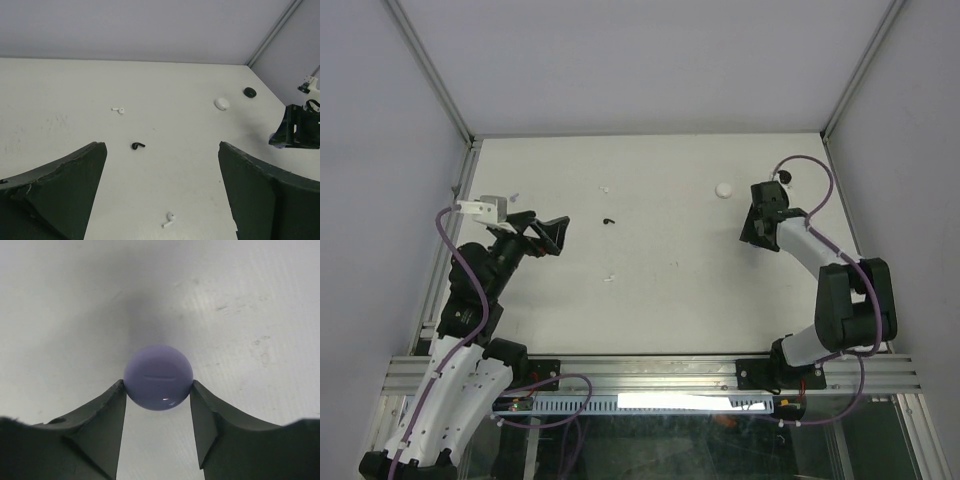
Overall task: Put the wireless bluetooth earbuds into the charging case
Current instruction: Pick up the charging case at the center of the board.
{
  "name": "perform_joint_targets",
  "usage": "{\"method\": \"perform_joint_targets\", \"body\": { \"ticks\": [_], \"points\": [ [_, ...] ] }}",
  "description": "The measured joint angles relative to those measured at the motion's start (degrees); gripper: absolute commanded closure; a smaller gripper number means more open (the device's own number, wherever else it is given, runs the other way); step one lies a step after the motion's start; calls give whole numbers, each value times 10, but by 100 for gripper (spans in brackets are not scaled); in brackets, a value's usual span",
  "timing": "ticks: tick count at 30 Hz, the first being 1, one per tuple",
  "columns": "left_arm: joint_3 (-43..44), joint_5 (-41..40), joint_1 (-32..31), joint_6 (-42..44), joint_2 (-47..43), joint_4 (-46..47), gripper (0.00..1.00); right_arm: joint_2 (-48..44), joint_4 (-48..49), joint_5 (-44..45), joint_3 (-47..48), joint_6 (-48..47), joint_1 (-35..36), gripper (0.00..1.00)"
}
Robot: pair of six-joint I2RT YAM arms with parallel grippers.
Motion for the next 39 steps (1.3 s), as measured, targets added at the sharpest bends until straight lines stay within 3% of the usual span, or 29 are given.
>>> {"method": "perform_joint_targets", "body": {
  "ticks": [13,21,30,39],
  "points": [
    [59,86,0,-17,119,-26,1,-158,36,-26,-19,-58,183,54],
    [127,196,0,-59,240,-26,1,-219,123,-82,-24,-143,268,56],
    [160,300,-11,-135,342,-24,1,-227,205,-115,-49,-244,357,56],
    [167,332,-50,-223,400,22,2,-192,245,-99,-40,-310,446,55]
  ]
}}
